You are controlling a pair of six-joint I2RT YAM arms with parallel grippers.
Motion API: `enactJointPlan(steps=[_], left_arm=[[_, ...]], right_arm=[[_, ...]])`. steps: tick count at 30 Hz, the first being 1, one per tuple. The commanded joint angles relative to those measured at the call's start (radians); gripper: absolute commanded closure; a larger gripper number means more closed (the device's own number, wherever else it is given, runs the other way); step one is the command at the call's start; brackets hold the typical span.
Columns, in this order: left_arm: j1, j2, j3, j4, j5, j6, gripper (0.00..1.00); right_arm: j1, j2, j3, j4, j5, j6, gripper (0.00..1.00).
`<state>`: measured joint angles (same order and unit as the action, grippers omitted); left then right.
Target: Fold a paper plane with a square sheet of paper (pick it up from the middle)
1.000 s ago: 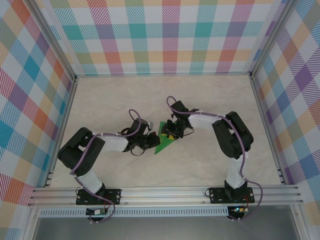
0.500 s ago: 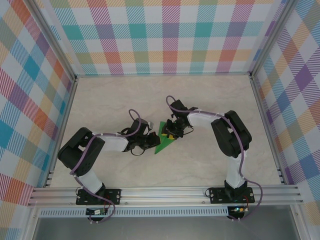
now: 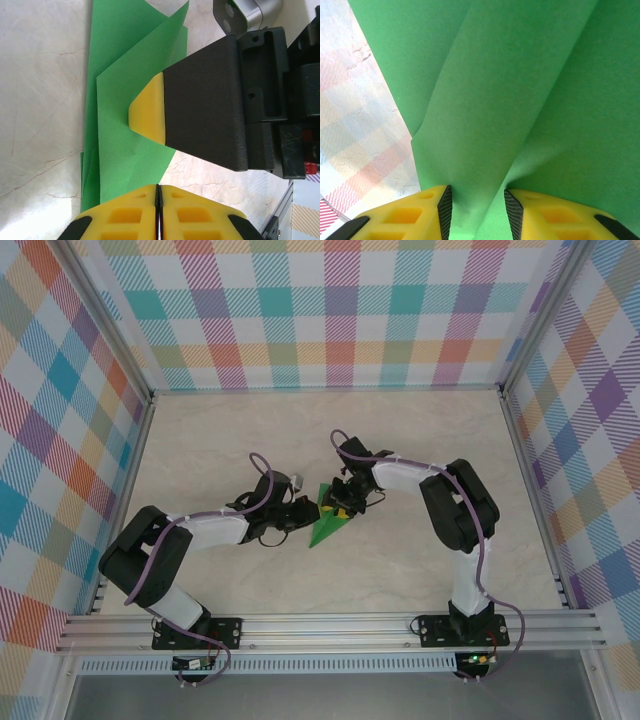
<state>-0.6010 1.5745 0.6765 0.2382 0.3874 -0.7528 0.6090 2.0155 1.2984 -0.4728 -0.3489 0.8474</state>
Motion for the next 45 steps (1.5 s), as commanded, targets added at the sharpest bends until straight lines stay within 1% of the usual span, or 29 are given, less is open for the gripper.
enactJointPlan(steps=[1,9,20,30,45], left_arm=[[0.013,0.031,0.006,0.018,0.035,-0.014,0.9],[0.013,0.09,0.023,0.042,0.061,-0.014,0.91],[0.013,0.087,0.026,0.053,0.06,-0.011,0.91],[0.012,0.118,0.033,0.065,0.076,-0.014,0.91],[0.01,0.153,0.031,0.021,0.042,-0.014,0.92]], right_arm=[[0.006,0.109,-0.039,-0.063,0.117,-0.026,0.61],[0.008,0.117,-0.031,-0.072,0.12,-0.028,0.59],[0.012,0.139,-0.017,-0.089,0.125,-0.036,0.57],[0.015,0.146,-0.012,-0.093,0.128,-0.033,0.57],[0.018,0.153,-0.016,-0.092,0.13,-0.028,0.57]])
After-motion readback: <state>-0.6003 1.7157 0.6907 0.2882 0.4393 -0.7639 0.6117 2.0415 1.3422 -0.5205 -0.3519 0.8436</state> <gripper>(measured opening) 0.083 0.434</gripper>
